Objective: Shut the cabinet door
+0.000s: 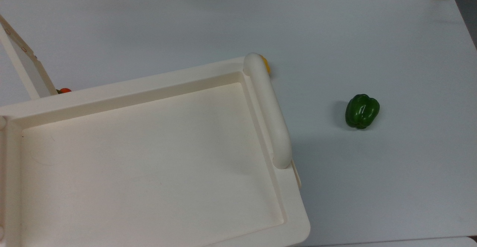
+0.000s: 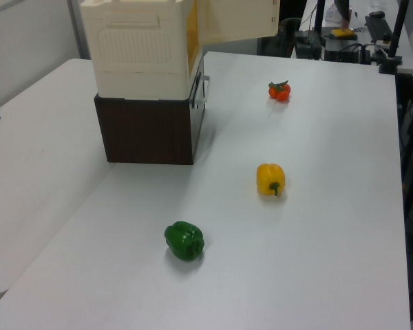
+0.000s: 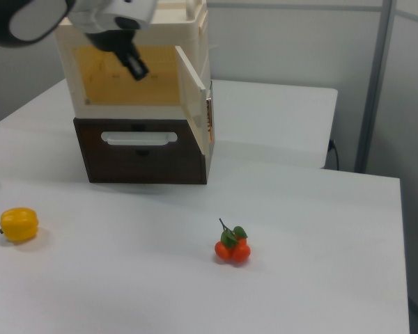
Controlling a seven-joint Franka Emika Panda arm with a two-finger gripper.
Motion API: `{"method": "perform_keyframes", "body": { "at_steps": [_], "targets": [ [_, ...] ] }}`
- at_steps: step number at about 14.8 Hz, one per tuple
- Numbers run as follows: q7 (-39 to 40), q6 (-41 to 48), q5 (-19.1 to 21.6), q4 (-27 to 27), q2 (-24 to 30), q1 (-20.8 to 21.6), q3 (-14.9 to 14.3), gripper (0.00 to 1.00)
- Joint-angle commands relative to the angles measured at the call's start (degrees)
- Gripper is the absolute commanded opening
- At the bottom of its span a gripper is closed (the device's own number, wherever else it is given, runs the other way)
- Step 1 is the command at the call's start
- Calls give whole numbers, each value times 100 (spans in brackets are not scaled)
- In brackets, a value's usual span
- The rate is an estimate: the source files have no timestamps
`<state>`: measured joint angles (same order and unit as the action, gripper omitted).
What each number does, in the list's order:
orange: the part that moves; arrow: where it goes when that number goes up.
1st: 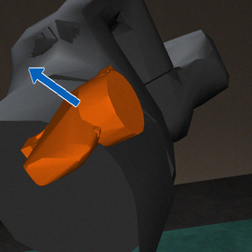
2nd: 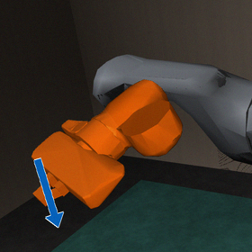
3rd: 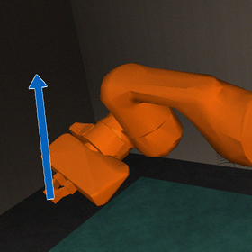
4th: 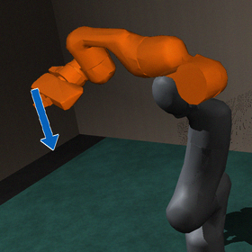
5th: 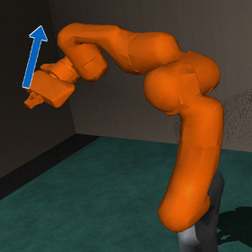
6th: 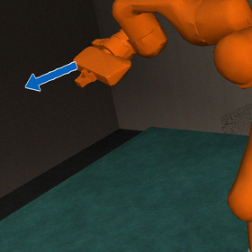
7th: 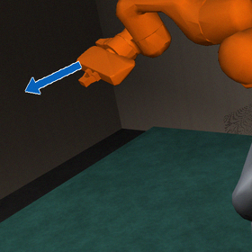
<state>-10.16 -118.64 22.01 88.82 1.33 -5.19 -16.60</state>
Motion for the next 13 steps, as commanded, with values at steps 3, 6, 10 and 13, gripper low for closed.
{"method": "perform_keyframes", "body": {
  "at_steps": [3, 6, 10, 13],
  "targets": [
    [216, -2071, 848, 267, -281, 62, -441, 0],
    [760, -2979, 1682, 338, -668, 27, -441, 0],
    [1007, -3113, 1983, 355, -968, 27, -432, 0],
    [1007, -2877, 1965, 504, -898, 53, -388, 0]
  ]
}}
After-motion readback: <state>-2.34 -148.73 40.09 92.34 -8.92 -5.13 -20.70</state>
